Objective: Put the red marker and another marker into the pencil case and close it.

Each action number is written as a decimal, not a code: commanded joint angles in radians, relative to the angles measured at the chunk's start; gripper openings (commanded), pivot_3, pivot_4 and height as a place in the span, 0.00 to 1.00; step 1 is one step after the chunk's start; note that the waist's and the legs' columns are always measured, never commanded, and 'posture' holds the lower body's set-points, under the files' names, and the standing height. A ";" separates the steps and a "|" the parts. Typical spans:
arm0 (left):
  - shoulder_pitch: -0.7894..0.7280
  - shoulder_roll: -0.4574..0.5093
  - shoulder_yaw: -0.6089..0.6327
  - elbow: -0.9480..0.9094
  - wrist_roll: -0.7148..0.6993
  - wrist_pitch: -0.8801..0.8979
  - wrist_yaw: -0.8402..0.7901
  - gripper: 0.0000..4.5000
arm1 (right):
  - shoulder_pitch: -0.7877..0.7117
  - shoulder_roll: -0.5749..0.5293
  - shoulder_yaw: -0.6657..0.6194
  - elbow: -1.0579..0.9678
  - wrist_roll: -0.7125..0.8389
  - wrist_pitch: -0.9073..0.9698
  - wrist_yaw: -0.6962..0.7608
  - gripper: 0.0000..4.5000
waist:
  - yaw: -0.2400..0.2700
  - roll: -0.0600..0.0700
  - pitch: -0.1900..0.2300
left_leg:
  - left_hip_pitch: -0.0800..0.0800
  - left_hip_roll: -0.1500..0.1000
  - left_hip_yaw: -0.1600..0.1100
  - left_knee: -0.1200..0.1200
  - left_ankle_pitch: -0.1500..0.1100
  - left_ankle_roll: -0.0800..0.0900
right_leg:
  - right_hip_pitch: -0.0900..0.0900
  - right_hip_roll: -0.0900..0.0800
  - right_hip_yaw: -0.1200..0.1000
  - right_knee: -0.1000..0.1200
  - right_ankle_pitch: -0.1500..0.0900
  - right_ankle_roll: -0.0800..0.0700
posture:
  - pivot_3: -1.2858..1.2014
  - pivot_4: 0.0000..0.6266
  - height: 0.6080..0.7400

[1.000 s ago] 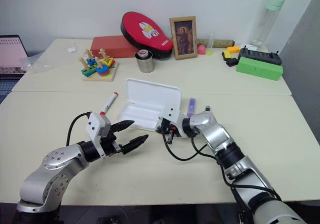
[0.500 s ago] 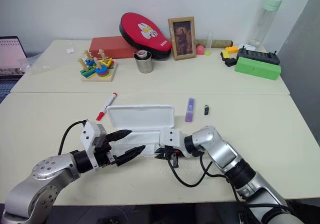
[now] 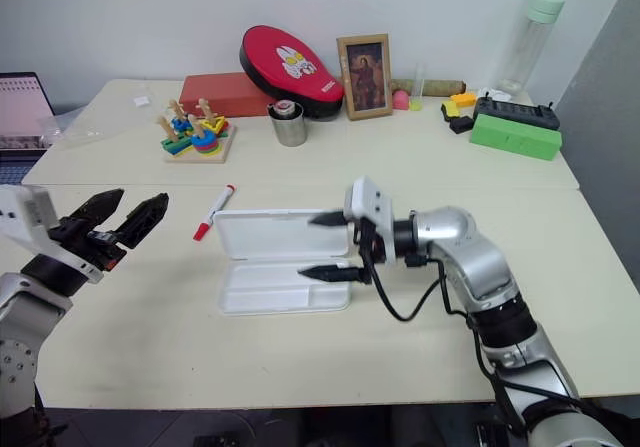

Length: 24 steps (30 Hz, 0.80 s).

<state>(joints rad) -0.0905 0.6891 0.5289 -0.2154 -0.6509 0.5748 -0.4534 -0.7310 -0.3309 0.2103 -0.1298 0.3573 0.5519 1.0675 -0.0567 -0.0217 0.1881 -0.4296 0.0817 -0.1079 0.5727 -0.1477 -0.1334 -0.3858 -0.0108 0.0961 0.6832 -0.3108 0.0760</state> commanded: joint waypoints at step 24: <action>-0.351 -0.045 -0.367 0.576 0.365 -0.098 -0.100 0.60 | -0.127 0.073 -0.127 -0.045 0.081 -0.020 -0.246 1.00 | 0.002 0.000 0.000 | -0.001 0.000 -0.001 0.000 0.000 0.000 | -0.003 0.000 -0.001 0.008 0.001 -0.005 | 0.52 0.24 1.00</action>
<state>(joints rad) -0.4472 0.6527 0.1624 0.3653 -0.2947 0.4722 -0.5559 -0.8531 -0.2512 0.0824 -0.1359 0.4189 0.5373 0.8150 -0.0551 -0.0220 0.1879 -0.4306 0.0816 -0.1086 0.5729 -0.1475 -0.1334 -0.3886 -0.0107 0.0948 0.6911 -0.3093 0.0714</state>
